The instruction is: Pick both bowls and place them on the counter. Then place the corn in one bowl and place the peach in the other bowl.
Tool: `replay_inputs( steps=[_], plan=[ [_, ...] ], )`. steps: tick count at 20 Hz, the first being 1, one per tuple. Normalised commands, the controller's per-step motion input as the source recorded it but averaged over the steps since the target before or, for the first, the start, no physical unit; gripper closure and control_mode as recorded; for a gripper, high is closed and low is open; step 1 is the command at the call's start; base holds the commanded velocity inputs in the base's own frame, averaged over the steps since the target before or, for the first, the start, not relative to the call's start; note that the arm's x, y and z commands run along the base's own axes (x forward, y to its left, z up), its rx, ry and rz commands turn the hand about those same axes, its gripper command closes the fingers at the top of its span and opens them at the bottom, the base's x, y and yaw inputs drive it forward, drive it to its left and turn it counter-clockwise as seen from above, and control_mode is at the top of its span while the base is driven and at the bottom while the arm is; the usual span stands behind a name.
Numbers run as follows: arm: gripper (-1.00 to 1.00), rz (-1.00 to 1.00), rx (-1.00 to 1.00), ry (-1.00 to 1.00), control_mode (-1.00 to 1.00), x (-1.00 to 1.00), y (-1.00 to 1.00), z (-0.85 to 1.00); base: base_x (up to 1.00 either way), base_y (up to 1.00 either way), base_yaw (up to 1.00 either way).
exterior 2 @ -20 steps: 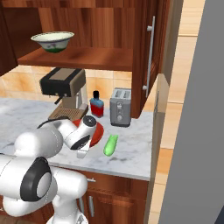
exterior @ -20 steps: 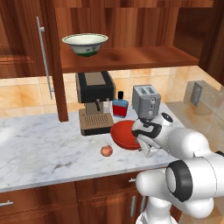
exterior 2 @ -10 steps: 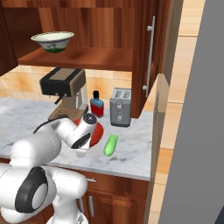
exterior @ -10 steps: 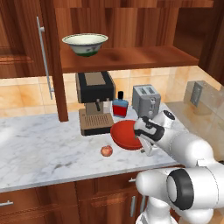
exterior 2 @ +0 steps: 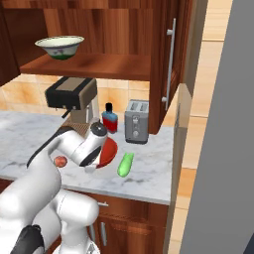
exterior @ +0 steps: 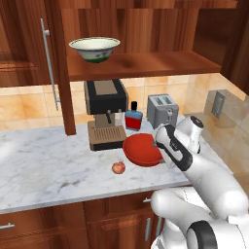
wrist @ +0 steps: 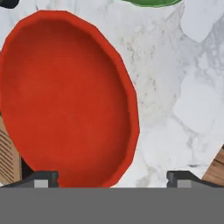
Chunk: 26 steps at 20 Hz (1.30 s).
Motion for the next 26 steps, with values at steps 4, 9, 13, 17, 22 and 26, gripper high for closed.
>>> replay_inputs(
  steps=[4,9,13,17,22,26],
  plan=[
    [-1.00,0.05,0.00,-0.11,-1.00,-0.30,0.01,0.57,0.00,0.00,0.00],
    [-1.00,0.03,0.00,-0.05,-1.00,-0.31,0.02,0.63,0.00,0.00,0.00],
    [-1.00,0.00,0.00,-0.05,-1.00,-0.24,0.09,0.66,0.00,0.00,0.00],
    [-1.00,0.00,0.00,-0.07,-1.00,-0.14,0.16,0.62,0.00,0.00,0.00],
    [-1.00,0.00,0.00,-0.15,-1.00,-0.10,0.15,0.57,0.00,0.00,0.00],
    [-1.00,0.00,0.00,-0.22,-1.00,-0.02,0.17,0.58,0.00,0.00,0.00]
  ],
)
